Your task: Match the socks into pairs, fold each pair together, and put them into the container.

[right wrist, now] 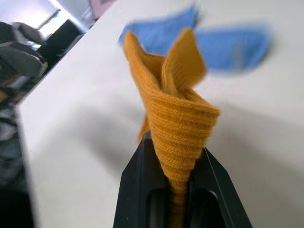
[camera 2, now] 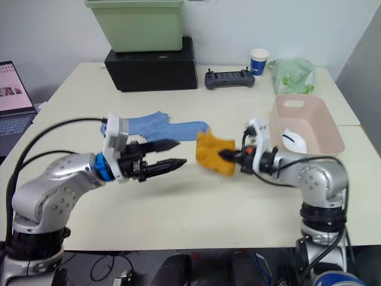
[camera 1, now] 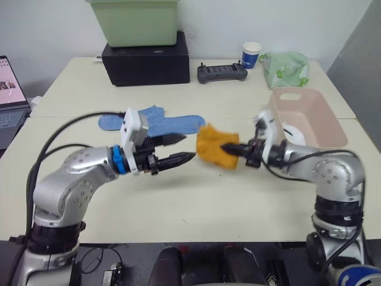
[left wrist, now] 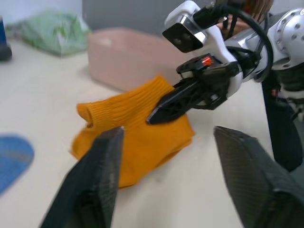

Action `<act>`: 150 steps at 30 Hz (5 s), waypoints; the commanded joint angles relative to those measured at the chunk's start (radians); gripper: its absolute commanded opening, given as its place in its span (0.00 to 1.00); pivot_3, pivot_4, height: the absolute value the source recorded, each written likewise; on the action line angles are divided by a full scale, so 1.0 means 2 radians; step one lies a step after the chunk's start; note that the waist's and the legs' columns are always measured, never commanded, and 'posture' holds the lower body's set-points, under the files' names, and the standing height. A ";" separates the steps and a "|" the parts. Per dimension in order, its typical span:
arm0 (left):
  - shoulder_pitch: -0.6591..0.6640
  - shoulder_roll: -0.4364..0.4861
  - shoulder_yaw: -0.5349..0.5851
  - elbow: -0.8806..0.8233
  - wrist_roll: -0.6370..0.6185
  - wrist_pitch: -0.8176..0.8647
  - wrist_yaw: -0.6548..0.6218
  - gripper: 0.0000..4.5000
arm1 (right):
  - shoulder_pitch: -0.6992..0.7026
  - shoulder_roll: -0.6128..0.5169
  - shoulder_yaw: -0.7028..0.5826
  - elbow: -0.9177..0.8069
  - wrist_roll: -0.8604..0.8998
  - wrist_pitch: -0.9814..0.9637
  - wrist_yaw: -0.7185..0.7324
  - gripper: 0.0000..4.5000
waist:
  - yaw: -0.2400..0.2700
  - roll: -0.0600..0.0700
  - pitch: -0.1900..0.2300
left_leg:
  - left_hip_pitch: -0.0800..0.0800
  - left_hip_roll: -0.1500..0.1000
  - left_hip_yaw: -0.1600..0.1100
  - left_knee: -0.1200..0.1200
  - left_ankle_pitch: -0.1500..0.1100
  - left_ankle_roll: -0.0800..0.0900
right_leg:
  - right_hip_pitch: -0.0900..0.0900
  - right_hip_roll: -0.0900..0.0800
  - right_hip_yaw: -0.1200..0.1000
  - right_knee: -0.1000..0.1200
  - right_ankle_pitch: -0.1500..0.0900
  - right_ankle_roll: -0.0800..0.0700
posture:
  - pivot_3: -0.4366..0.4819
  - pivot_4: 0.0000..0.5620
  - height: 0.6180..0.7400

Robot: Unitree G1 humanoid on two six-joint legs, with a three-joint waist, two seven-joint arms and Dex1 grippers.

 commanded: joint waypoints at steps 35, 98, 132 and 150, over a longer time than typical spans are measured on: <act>-0.125 -0.129 -0.128 0.064 0.123 -0.066 0.032 1.00 | -0.132 -0.301 0.205 0.376 -0.435 -0.587 0.353 0.77 | 0.004 0.001 0.001 | 0.000 0.000 0.003 0.002 0.002 -0.002 | 0.001 -0.001 0.002 0.000 0.001 -0.001 | 0.48 0.27 1.00; 0.359 -0.065 0.068 -0.006 0.238 -0.255 0.134 1.00 | 0.357 0.043 0.077 -0.090 -0.268 -0.437 0.043 0.99 | 0.004 0.000 0.000 | 0.004 0.001 0.000 0.000 0.001 0.000 | 0.003 -0.003 0.001 0.001 0.000 -0.001 | 0.48 0.27 1.00; -0.101 -0.114 0.018 0.564 0.304 -0.322 0.193 0.58 | 0.095 0.062 0.146 0.066 -0.282 -0.379 0.028 1.00 | 0.005 0.000 0.000 | 0.002 0.000 0.000 0.000 0.001 0.000 | 0.001 -0.001 0.000 0.002 0.000 -0.001 | 0.48 0.27 1.00; 0.169 -0.119 -0.012 0.046 0.194 -0.046 0.181 0.01 | 0.127 0.029 0.151 0.045 -0.270 -0.393 0.070 1.00 | 0.003 0.000 0.000 | 0.002 0.002 0.000 0.000 0.002 -0.002 | 0.001 -0.002 0.001 0.002 0.000 -0.001 | 0.48 0.27 1.00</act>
